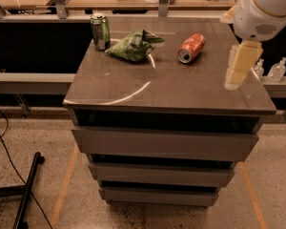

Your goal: Place coke can upright

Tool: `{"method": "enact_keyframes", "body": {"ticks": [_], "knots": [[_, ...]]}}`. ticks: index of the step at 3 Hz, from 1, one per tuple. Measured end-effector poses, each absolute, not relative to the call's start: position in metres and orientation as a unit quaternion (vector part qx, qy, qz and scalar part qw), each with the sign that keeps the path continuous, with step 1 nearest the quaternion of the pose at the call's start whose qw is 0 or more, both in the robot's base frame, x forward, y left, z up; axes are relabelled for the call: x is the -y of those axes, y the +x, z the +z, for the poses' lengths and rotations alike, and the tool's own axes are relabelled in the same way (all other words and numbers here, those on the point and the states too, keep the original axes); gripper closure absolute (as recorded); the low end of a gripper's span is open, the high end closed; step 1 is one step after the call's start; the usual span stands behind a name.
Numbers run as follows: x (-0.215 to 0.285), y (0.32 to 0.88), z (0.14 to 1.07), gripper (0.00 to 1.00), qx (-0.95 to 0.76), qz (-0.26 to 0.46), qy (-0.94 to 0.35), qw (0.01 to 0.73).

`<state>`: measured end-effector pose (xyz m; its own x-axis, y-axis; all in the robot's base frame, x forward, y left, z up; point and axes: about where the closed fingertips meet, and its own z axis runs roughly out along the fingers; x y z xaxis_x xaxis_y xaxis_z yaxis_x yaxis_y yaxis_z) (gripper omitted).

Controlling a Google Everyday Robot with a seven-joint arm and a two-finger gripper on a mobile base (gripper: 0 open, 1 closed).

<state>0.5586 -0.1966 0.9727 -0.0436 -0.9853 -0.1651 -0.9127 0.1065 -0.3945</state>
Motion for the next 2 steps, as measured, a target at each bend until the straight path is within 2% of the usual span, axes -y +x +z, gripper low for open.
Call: {"method": "enact_keyframes", "body": {"ticks": [1, 2], "knots": [[0.186, 0.643, 0.967, 0.0, -0.655, -0.113, -0.713, 0.222], [0.171, 0.697, 0.958, 0.0, -0.588, -0.13, -0.765, 0.228]]}}
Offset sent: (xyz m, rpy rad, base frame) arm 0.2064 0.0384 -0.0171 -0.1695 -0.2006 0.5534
